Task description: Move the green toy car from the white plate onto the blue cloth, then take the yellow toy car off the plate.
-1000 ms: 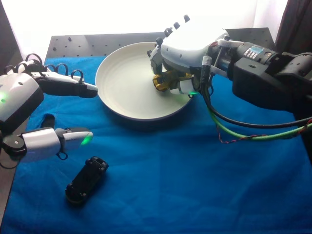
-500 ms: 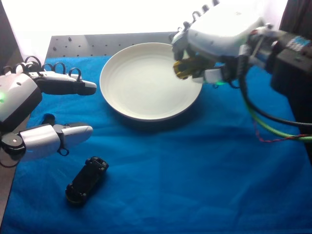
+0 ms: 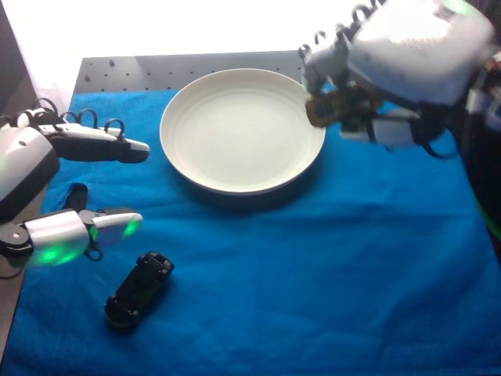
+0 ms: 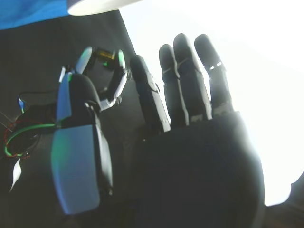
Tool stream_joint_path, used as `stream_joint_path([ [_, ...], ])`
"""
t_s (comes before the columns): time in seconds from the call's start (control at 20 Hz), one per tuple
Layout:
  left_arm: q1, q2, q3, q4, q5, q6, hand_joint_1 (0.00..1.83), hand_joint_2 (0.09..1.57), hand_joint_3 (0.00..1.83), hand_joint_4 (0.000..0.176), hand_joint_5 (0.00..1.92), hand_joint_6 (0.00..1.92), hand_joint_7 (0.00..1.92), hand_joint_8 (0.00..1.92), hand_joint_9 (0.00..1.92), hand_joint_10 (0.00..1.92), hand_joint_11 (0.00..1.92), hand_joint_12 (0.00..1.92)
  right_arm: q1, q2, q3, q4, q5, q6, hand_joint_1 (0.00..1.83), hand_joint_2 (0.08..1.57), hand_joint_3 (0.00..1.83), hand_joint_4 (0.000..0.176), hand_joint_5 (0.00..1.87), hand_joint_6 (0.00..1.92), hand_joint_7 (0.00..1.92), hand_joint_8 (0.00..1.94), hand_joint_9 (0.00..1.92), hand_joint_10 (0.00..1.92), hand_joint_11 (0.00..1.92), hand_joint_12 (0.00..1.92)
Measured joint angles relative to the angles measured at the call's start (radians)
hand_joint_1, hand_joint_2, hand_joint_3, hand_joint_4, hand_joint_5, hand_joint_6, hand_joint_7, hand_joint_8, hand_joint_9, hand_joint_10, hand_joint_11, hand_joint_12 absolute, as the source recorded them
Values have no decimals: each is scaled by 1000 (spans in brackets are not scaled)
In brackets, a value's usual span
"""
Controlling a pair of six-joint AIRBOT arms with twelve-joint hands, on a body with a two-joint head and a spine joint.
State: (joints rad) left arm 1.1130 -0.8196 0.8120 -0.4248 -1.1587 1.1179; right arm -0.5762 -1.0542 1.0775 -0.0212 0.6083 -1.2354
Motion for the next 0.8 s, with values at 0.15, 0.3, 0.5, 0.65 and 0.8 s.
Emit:
stream_joint_path([
  [0.15, 10, 2, -4, -10, -18, 0, 729, 1084, 0, 104, 721, 3, 608, 9, 621, 35, 108, 1346, -46, 59, -79, -45, 42, 1, 1290, 1079, 1, 0, 1010, 723, 1120, 1043, 1184, 1218, 1025, 1666],
  [0.3, 23, 2, -10, -15, -26, 0, 704, 1097, 4, 110, 708, 0, 593, 1, 592, 22, 60, 1349, -103, 108, -144, -71, 78, 0, 1273, 1040, 0, 0, 1192, 553, 1164, 994, 1171, 1356, 1074, 1709],
  [0.5, 28, 6, -13, -21, -30, 0, 701, 1109, 1, 122, 705, 0, 586, 0, 590, 18, 71, 1332, -167, 162, -218, -86, 95, 0, 1392, 1107, 5, 0, 1007, 646, 970, 1140, 901, 1346, 841, 1701],
  [0.65, 32, 7, -14, -23, -36, 0, 730, 1106, 0, 100, 716, 5, 600, 11, 611, 28, 78, 1350, -241, 175, -250, -98, 107, 42, 1355, 1108, 0, 0, 934, 871, 994, 1161, 970, 1364, 707, 1491],
  [0.8, 32, 7, -14, -24, -35, 0, 710, 1101, 0, 131, 709, 0, 588, 2, 589, 16, 69, 1345, -313, 163, -238, -90, 103, 126, 1387, 1121, 0, 0, 943, 807, 924, 1126, 924, 1369, 975, 1563],
])
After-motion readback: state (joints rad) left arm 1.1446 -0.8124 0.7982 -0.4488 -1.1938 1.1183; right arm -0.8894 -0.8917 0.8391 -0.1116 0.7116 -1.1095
